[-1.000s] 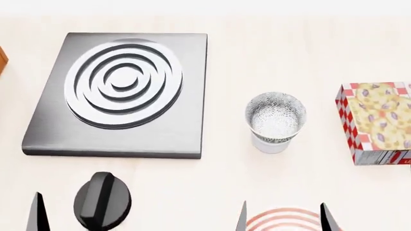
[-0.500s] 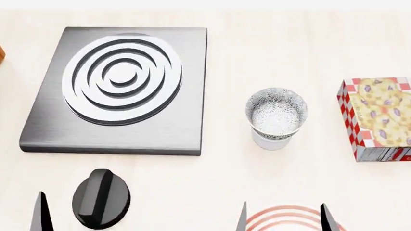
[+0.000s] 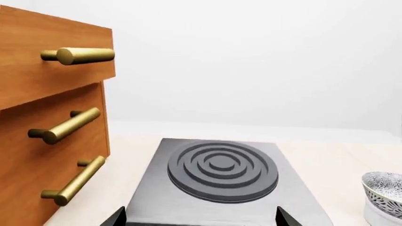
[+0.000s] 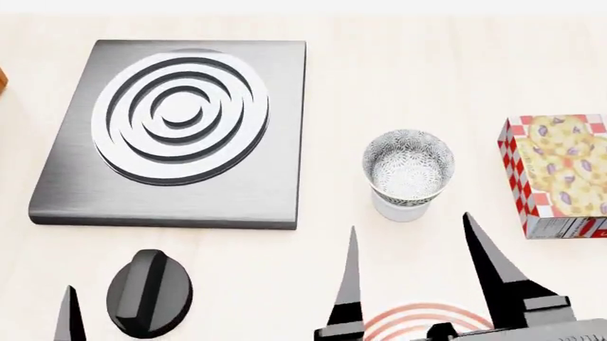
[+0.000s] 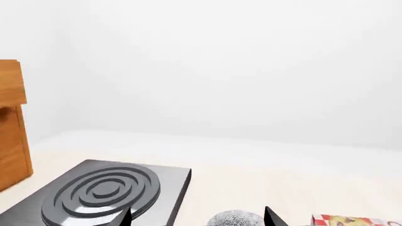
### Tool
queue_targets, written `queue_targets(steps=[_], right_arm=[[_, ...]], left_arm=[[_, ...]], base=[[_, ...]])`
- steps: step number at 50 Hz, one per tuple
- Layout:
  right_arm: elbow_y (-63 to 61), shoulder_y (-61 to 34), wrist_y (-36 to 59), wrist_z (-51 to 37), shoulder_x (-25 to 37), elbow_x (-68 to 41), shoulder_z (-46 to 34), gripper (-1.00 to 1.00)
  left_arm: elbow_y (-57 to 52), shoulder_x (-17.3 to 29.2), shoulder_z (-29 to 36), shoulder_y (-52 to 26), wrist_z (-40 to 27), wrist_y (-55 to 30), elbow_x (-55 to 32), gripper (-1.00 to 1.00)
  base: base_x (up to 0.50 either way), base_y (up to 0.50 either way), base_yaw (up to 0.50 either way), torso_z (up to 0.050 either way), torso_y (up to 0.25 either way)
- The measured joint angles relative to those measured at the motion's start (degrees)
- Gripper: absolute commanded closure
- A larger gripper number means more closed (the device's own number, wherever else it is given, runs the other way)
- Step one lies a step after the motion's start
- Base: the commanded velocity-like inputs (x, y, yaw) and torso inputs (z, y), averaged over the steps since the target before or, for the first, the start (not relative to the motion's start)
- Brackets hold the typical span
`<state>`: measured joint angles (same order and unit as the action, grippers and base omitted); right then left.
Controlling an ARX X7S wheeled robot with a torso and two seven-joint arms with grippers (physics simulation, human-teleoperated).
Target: Pick the akita bowl on the ramekin and place it on the plate.
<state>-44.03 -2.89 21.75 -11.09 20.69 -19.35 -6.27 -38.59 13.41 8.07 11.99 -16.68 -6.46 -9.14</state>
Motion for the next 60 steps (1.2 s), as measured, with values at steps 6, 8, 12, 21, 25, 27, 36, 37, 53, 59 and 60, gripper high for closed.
queue_targets(steps=[6, 8, 12, 21, 25, 27, 36, 37, 53, 59, 60], right_arm=[[1.6, -9.4, 8.1, 2.7, 3.6, -4.5, -0.5, -1.0], [2.4, -12.7, 10.9, 3.4, 4.7, -5.6, -1.0, -1.0], [4.4, -19.2, 15.7, 5.4, 6.8, -6.9, -2.7, -1.0], [10.9, -32.1, 23.3, 10.4, 10.0, -7.1, -8.8, -1.0], [14.2, -37.1, 25.6, 12.8, 10.9, -6.6, -11.6, -1.0], [15.7, -39.3, 26.6, 14.0, 11.3, -6.2, -13.2, -1.0], [22.8, -48.2, 29.4, 19.6, 12.6, -3.8, -20.8, -1.0], [23.6, -49.1, 29.5, 20.2, 12.6, -3.4, -21.7, -1.0], [39.3, -60.5, 27.8, 27.0, 11.0, 4.1, -34.2, -1.0], [44.9, -63.5, 26.7, 29.1, 10.0, 6.3, -37.7, -1.0], [45.8, -64.0, 26.6, 29.4, 9.8, 6.6, -38.2, -1.0]], left_arm=[[0.3, 0.2, -0.2, -0.2, 0.0, -0.1, -0.9, -1.0], [0.3, 0.2, -0.2, -0.3, -0.1, -0.1, -1.1, -1.0], [0.4, 0.4, -0.2, -0.4, -0.2, -0.2, -1.4, -1.0], [0.6, 0.5, -0.1, -0.5, -0.6, -0.4, -1.5, -1.0], [0.7, 0.6, 0.0, -0.6, -0.8, -0.4, -1.5, -1.0], [0.7, 0.7, 0.1, -0.6, -0.9, -0.4, -1.5, -1.0], [0.8, 0.9, 0.5, -0.7, -1.3, -0.4, -1.4, -1.0], [0.8, 0.9, 0.5, -0.7, -1.3, -0.4, -1.5, -1.0], [0.8, 1.6, 1.1, -0.7, -2.1, -0.2, -1.7, -1.0], [0.9, 1.9, 1.3, -0.8, -2.3, -0.1, -1.9, -1.0], [0.9, 1.9, 1.3, -0.8, -2.4, -0.1, -2.0, -1.0]], base=[[0.0, 0.0, 0.0, 0.0, 0.0], [0.0, 0.0, 0.0, 0.0, 0.0], [0.0, 0.0, 0.0, 0.0, 0.0], [0.0, 0.0, 0.0, 0.0, 0.0], [0.0, 0.0, 0.0, 0.0, 0.0], [0.0, 0.0, 0.0, 0.0, 0.0], [0.0, 0.0, 0.0, 0.0, 0.0], [0.0, 0.0, 0.0, 0.0, 0.0], [0.0, 0.0, 0.0, 0.0, 0.0], [0.0, 0.0, 0.0, 0.0, 0.0], [0.0, 0.0, 0.0, 0.0, 0.0]])
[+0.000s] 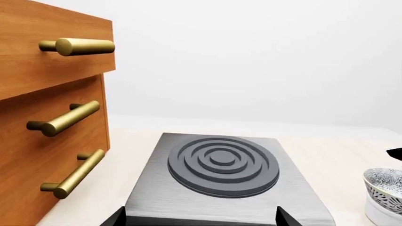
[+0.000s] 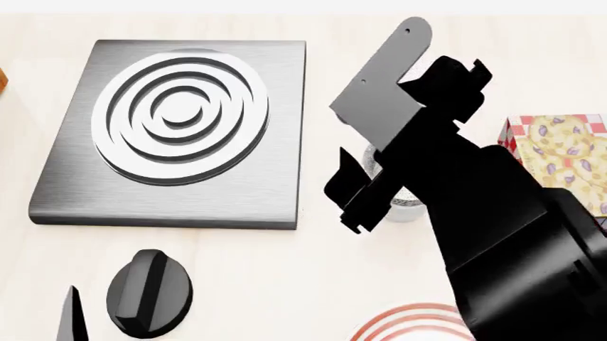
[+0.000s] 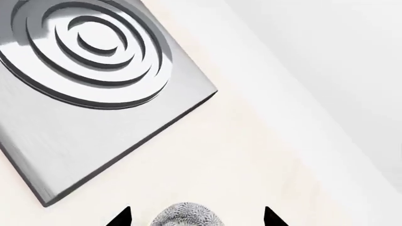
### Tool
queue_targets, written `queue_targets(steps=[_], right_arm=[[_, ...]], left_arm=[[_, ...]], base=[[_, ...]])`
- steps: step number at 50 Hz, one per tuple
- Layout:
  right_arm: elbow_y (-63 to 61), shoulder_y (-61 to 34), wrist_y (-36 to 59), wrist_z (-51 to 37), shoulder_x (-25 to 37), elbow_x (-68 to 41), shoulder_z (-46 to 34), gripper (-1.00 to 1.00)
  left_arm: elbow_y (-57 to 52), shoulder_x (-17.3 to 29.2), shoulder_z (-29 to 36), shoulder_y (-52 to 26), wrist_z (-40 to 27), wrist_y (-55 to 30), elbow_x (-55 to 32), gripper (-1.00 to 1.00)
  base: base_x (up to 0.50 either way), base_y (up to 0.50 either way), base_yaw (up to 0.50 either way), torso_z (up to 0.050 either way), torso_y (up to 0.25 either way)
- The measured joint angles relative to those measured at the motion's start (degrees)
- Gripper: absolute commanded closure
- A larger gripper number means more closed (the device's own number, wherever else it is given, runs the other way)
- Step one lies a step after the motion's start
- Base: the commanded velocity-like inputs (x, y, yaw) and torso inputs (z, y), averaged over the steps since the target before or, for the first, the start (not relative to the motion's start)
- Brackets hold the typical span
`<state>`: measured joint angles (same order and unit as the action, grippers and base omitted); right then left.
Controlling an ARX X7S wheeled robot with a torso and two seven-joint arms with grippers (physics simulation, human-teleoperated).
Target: Pick the akita bowl on the ramekin and place it on the plate.
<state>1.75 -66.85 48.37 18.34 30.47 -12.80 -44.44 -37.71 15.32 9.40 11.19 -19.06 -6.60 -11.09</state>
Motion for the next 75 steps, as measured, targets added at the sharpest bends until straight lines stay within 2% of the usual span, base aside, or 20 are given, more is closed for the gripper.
queue_targets(steps=[18, 57, 75], right_arm=[[5.6, -3.4, -0.6, 4.4, -1.2, 2.0, -5.4, -1.0], [19.6, -0.7, -7.3, 4.4, -5.1, 2.4, -7.0, -1.0], [21.1, 0.9, -7.2, 3.5, -5.8, 2.3, -7.2, -1.0]], left_arm=[[0.1, 0.7, 0.4, -0.1, -0.8, 0.2, -0.5, -1.0], [0.6, 1.7, 1.5, -0.6, -2.4, 0.4, -0.5, -1.0], [0.7, 2.1, 1.8, -0.7, -3.0, 0.6, -0.7, -1.0]], base=[[0.0, 0.0, 0.0, 0.0, 0.0], [0.0, 0.0, 0.0, 0.0, 0.0], [0.0, 0.0, 0.0, 0.0, 0.0]])
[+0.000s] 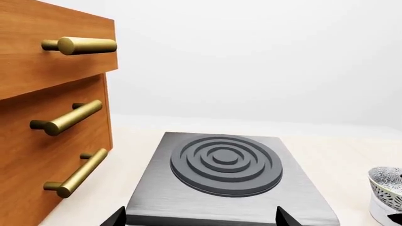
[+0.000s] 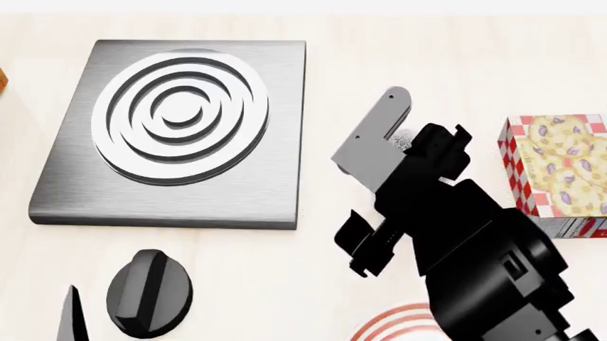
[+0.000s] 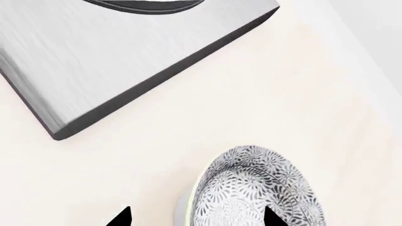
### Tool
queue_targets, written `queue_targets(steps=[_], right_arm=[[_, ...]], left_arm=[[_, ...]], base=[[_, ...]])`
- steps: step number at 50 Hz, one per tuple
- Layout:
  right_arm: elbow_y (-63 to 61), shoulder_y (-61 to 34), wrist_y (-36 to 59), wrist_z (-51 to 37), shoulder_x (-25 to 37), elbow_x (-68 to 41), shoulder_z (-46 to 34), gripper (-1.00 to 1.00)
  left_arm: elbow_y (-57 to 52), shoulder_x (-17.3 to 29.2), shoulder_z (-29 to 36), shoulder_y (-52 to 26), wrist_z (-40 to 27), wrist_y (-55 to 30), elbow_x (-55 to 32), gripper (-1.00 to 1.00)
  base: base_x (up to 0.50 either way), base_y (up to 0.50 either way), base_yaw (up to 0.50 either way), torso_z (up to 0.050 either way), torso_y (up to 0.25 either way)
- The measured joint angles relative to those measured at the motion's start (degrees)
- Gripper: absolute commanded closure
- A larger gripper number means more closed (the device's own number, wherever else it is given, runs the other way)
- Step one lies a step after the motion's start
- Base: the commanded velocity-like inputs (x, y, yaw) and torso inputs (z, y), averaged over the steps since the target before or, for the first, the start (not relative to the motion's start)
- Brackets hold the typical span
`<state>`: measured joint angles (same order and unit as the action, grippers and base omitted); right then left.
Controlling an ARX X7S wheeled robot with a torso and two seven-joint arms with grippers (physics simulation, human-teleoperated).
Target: Pick the akita bowl on the ramekin and place it on the plate.
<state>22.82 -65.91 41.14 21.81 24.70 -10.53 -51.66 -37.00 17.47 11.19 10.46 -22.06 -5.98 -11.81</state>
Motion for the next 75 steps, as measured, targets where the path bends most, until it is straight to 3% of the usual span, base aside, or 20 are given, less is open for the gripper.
queue_targets(steps=[29, 30, 75], right_arm=[[3.8, 1.5, -2.2, -1.0, -0.6, -0.3, 0.6, -1.0], [3.9, 1.6, -2.3, -1.0, -0.6, -0.3, 0.6, 1.0], [-1.0, -0.2, -3.1, -4.4, 1.6, 0.9, 1.4, 1.0]], left_arm=[[0.5, 0.7, 0.7, -0.3, -0.8, 0.4, -0.1, -1.0], [0.5, 0.7, 0.7, -0.3, -0.8, 0.4, -0.1, -1.0], [1.0, 1.3, 1.4, -0.7, -1.9, 0.4, -0.7, -1.0]], base=[[0.0, 0.0, 0.0, 0.0, 0.0], [0.0, 0.0, 0.0, 0.0, 0.0], [0.0, 0.0, 0.0, 0.0, 0.0]])
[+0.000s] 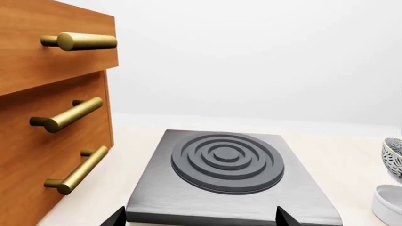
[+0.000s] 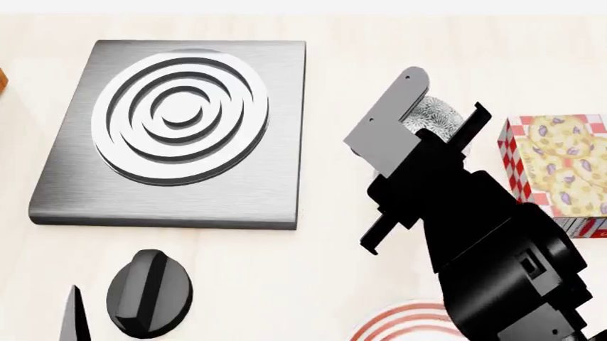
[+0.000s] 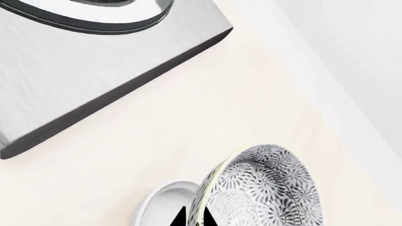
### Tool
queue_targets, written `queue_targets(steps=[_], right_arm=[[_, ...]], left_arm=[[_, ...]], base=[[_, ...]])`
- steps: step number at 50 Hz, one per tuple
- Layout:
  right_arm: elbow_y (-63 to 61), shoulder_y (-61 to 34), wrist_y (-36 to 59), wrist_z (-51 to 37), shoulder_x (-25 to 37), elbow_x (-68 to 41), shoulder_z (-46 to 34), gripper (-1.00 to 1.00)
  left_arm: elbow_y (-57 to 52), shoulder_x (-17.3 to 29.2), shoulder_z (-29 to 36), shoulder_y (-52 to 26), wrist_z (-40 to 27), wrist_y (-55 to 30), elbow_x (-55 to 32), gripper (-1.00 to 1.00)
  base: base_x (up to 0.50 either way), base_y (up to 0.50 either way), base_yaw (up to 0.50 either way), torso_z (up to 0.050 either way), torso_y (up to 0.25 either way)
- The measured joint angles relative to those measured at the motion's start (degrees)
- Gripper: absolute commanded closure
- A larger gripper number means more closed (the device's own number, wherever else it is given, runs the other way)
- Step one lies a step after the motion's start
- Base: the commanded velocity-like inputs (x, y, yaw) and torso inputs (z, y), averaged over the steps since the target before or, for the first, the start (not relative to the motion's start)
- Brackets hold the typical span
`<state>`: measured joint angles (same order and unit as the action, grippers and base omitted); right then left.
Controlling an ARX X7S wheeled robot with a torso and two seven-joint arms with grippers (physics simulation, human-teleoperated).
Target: Pick the akita bowl on the ramekin and place it on the plate.
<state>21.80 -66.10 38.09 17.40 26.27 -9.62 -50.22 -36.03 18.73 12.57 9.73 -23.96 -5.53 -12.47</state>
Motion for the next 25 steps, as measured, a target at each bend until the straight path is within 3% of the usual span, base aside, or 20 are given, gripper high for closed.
queue_targets(steps=[25], right_arm=[[-17.6, -3.6, 10.8, 8.0, 7.1, 0.0, -5.5, 1.0]], left_arm=[[0.1, 0.2, 0.5, 0.0, -0.3, 0.4, -0.5, -1.0]], base=[[0.0, 0.0, 0.0, 0.0, 0.0]])
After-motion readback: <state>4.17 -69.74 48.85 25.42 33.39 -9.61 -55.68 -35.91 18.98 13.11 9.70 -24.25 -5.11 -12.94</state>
